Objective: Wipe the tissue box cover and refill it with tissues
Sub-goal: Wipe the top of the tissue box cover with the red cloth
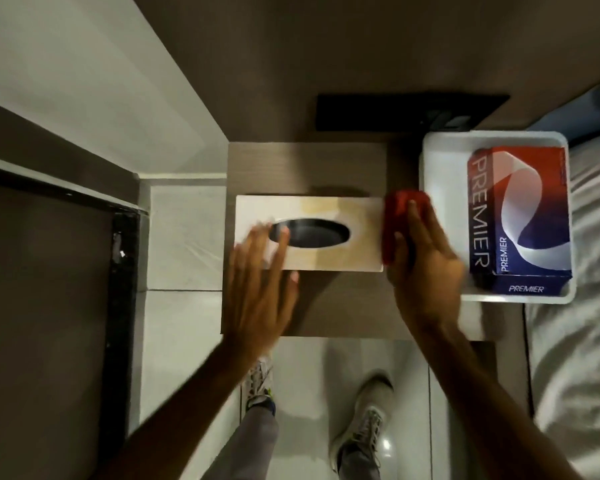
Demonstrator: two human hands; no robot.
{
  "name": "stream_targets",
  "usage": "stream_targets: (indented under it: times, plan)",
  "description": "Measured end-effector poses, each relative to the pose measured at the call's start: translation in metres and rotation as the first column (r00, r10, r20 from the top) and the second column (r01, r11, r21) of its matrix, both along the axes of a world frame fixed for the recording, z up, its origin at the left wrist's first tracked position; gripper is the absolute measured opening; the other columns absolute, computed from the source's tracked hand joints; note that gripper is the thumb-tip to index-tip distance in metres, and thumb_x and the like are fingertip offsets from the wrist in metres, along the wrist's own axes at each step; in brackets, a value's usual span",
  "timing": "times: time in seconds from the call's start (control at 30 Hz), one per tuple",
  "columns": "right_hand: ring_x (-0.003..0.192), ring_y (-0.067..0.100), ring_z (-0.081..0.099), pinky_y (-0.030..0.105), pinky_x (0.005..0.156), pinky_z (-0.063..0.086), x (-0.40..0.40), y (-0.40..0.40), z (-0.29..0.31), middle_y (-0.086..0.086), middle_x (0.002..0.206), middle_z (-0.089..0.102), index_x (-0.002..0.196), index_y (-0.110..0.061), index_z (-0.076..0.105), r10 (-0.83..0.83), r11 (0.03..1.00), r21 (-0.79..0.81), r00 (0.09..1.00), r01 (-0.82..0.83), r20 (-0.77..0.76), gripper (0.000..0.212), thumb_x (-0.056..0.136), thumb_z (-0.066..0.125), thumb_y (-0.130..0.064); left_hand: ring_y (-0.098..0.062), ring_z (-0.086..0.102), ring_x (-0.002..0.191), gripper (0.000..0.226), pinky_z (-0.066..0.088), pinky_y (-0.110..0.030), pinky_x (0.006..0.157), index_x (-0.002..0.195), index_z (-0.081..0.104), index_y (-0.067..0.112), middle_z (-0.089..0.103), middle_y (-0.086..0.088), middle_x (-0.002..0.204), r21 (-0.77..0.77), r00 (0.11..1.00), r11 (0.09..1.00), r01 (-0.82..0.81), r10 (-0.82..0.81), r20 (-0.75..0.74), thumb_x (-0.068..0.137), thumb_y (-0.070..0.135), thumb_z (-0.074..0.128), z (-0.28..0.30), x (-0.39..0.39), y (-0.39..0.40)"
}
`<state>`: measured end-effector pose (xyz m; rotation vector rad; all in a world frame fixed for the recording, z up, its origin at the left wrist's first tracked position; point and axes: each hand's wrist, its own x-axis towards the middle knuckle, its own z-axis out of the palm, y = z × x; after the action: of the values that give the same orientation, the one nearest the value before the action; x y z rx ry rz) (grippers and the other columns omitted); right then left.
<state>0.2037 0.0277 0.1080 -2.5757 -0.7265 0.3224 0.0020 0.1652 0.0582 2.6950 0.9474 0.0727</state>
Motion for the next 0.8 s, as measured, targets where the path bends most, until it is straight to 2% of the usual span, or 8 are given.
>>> stream_targets:
  times: [0.17,0.23,0.33,0.47,0.53,0.67,0.73,0.8]
  plan:
    - [0.143,0.041,0.037,0.053,0.103,0.052,-0.019,0.054,-0.023,0.011,0.167,0.025,0.16,-0.027,0.029,0.11,0.966,-0.228,0.992,-0.122,-0.066,0.062,0.104,0.049,-0.042,-0.033,0.017,0.162,0.066,0.022,-0.053,0.131,0.166,0.012,0.014,0.016,-0.012,0.175,-0.073,0.971,0.993,-0.088,0.069,-0.23,0.109,0.046,0.015,-0.017,0.011,0.083]
    - [0.142,0.042,0.037,0.053,0.109,0.043,-0.02,0.061,-0.035,0.015,0.165,0.029,0.159,-0.026,0.031,0.102,0.958,-0.272,0.995,-0.093,0.019,0.063,0.102,0.049,-0.046,-0.03,0.018,0.162,0.065,0.021,-0.052,0.131,0.166,0.011,0.014,0.017,-0.011,0.174,-0.135,0.981,0.988,-0.081,0.056,-0.185,0.11,0.044,0.019,-0.027,0.01,0.086]
    - [0.156,0.039,0.015,0.055,0.125,0.018,-0.025,0.071,-0.052,0.016,0.17,0.016,0.162,-0.016,0.023,0.094,0.971,-0.228,0.993,-0.077,0.065,0.065,0.106,0.04,-0.044,-0.029,0.02,0.161,0.065,0.021,-0.052,0.131,0.166,0.012,0.015,0.019,-0.011,0.174,-0.143,0.99,0.986,-0.086,0.068,-0.127,0.109,0.042,0.023,-0.037,0.008,0.083]
    - [0.158,0.039,0.001,0.054,0.128,0.011,-0.052,0.11,-0.063,0.018,0.171,0.004,0.163,-0.011,0.013,-0.03,0.981,-0.192,0.998,0.041,0.059,0.066,0.108,0.031,-0.043,-0.028,0.019,0.162,0.065,0.02,-0.053,0.131,0.166,0.009,0.015,0.017,-0.009,0.175,-0.106,0.992,0.991,-0.076,0.065,-0.104,0.11,0.041,0.026,-0.045,0.006,0.084]
    - [0.158,0.038,-0.002,0.055,0.128,0.01,-0.07,0.134,-0.065,0.017,0.171,0.002,0.163,-0.012,0.01,0.091,0.98,-0.182,0.996,-0.086,0.02,0.067,0.106,0.035,-0.037,-0.026,0.018,0.162,0.064,0.02,-0.052,0.132,0.166,0.01,0.014,0.017,-0.008,0.175,-0.084,0.993,0.994,-0.07,0.062,-0.096,0.11,0.041,0.025,-0.048,0.003,0.084]
    - [0.158,0.034,0.001,0.049,0.128,0.01,-0.064,0.128,-0.07,0.014,0.172,0.003,0.164,-0.016,0.008,0.47,0.866,-0.22,0.881,-0.45,0.047,0.077,0.102,0.051,-0.032,-0.025,0.021,0.162,0.062,0.023,-0.052,0.13,0.166,0.014,0.012,0.02,-0.009,0.174,-0.04,0.994,0.998,-0.051,0.047,-0.095,0.111,0.04,0.023,-0.047,0.001,0.081]
    - [0.158,0.032,0.005,0.05,0.127,0.016,-0.044,0.106,-0.07,0.011,0.172,0.004,0.164,-0.021,0.009,0.377,0.905,-0.219,0.926,-0.364,0.019,0.076,0.103,0.052,-0.035,-0.025,0.021,0.162,0.064,0.021,-0.052,0.131,0.167,0.007,0.015,0.018,-0.007,0.175,-0.094,0.992,0.992,-0.079,0.068,-0.11,0.11,0.043,0.019,-0.046,0.003,0.082]
    - [0.158,0.032,0.006,0.054,0.125,0.024,-0.033,0.097,-0.066,0.01,0.172,0.006,0.164,-0.022,0.011,0.099,0.975,-0.199,0.995,-0.1,-0.019,0.067,0.106,0.04,-0.041,-0.026,0.022,0.161,0.065,0.022,-0.053,0.131,0.167,0.005,0.016,0.019,-0.007,0.175,-0.104,0.989,0.99,-0.094,0.081,-0.124,0.109,0.044,0.019,-0.046,0.004,0.082]
